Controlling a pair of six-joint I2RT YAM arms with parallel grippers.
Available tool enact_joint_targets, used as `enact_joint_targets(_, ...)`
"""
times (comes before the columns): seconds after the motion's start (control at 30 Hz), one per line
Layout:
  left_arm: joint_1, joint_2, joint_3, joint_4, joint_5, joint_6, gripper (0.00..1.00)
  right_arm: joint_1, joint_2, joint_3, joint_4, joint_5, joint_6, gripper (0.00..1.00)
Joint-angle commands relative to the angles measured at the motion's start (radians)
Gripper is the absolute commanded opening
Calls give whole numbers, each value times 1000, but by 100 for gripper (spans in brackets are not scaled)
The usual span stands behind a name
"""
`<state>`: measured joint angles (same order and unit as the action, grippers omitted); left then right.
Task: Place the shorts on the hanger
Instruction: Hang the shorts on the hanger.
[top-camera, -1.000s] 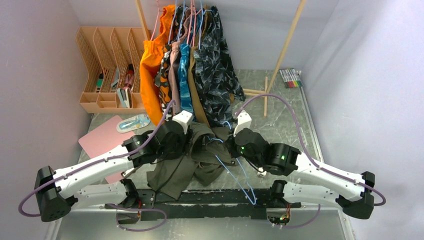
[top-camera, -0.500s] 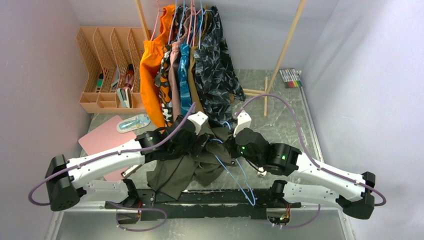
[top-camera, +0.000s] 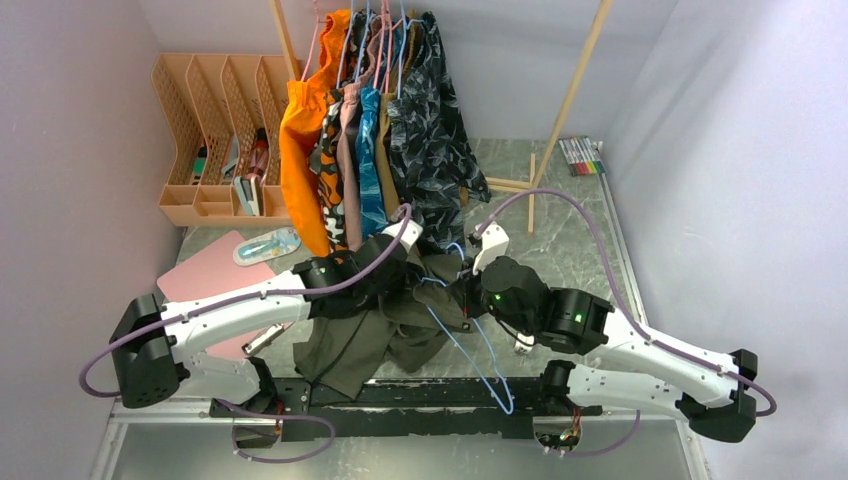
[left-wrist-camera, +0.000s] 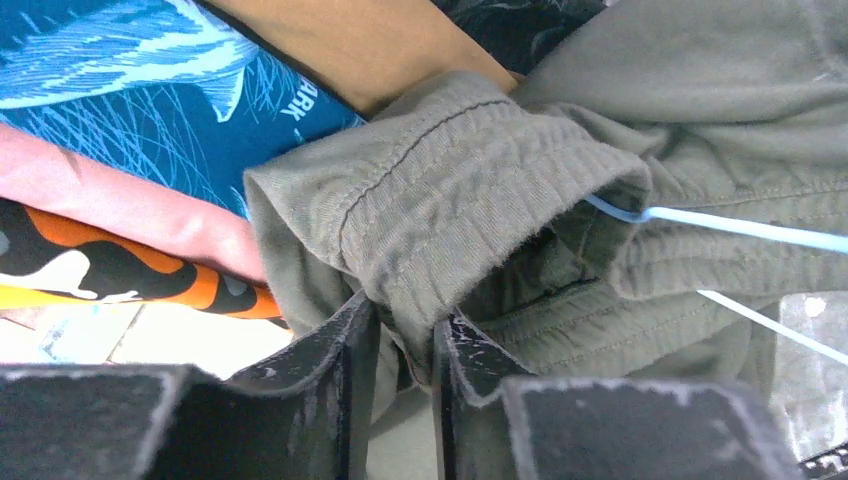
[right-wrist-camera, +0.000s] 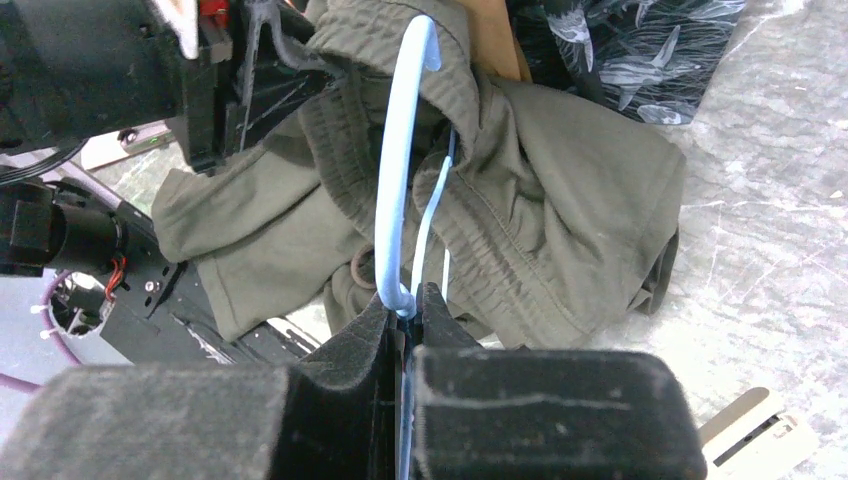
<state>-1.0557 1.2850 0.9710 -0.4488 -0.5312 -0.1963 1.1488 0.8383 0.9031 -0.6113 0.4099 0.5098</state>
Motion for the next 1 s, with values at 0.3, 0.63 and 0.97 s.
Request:
enact_joint_targets(0.3,3,-25,256,-205,-36,-76,7,1,-70,65,18,-255,-166,0)
enact_joint_targets(0.63,2,26,438,-431,18,-149,7,2,88,224,-193,4,-186,0)
enact_joint_targets(0.97,3,21,512,-502,-1,-194,7,3,59,400,-499,486,24,0)
